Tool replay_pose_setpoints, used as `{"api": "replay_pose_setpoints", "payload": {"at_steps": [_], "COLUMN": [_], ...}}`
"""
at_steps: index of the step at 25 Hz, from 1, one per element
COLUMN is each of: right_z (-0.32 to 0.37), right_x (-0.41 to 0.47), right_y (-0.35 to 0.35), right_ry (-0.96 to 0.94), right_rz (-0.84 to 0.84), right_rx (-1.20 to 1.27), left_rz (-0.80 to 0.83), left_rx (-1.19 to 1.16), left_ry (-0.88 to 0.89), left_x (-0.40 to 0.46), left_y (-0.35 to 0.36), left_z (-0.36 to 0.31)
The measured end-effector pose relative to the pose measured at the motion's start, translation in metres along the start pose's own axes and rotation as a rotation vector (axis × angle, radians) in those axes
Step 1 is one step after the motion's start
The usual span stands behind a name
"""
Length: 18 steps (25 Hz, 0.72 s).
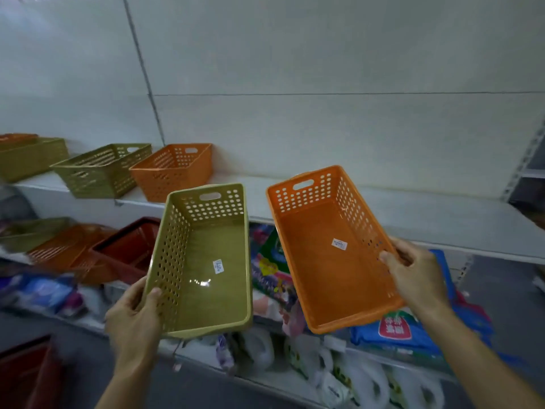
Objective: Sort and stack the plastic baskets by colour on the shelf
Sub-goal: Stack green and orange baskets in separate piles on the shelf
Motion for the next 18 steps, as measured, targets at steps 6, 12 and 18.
{"api": "replay_pose_setpoints", "payload": {"at_steps": [6, 12, 18], "right_z": [0.038, 0.107, 0.197], "right_x": [-0.035, -0.049, -0.053], "right_y": [0.063, 0.154, 0.267], "right_ry": [-0.040, -0.109, -0.108], "right_rz": [0.147, 0.258, 0.130], "right_rx": [0.060, 0.157, 0.223], "left_rz": [-0.207, -0.282, -0.263], "left_rx": [0.087, 0.023, 0.005], "left_ry": [0.012, 0.006, 0.077], "left_x": [-0.006, 0.053, 0.177], "left_y": [-0.098, -0.181, -0.262], "left_z": [0.013, 0.012, -0.009]}}
Point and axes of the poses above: each hand's wrist, its own x-axis towards the middle knuckle, its own y-axis out of the palm, z = x × y, the point moved 2 cm from there along x, towards the middle knuckle, and after that the axes turned 11 degrees about -y, right-handed, at the moved point
